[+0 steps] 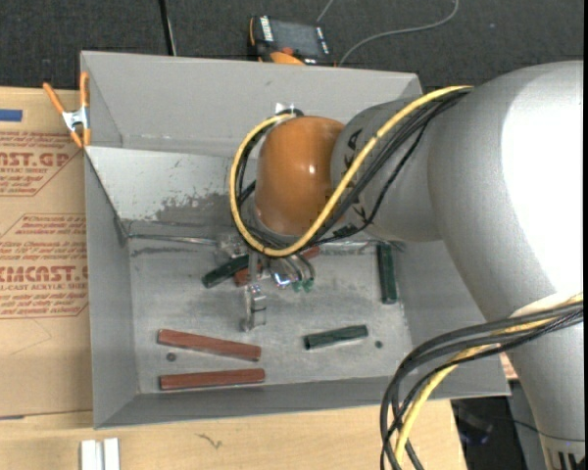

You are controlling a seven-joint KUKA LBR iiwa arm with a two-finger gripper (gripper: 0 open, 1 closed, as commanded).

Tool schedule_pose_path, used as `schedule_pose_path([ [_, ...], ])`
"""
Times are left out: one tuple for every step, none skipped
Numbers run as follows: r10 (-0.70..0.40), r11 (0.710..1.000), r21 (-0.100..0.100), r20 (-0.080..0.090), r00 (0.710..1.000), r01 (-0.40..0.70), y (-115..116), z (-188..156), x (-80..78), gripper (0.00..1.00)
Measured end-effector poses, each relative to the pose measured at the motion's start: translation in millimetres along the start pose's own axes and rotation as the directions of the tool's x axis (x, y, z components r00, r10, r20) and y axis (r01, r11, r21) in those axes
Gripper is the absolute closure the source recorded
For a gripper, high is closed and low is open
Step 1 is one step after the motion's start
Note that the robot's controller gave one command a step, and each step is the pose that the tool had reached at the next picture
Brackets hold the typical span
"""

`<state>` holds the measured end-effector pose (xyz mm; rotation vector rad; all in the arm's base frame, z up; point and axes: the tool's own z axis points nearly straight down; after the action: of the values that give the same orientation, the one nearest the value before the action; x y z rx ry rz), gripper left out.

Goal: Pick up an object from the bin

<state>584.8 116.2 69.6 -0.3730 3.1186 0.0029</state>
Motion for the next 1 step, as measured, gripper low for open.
schedule_pose_path([
  [0.001,1.0,0.0,0.003,1.0,-0.001,-0.3,-1.1,-0.9,1.0],
])
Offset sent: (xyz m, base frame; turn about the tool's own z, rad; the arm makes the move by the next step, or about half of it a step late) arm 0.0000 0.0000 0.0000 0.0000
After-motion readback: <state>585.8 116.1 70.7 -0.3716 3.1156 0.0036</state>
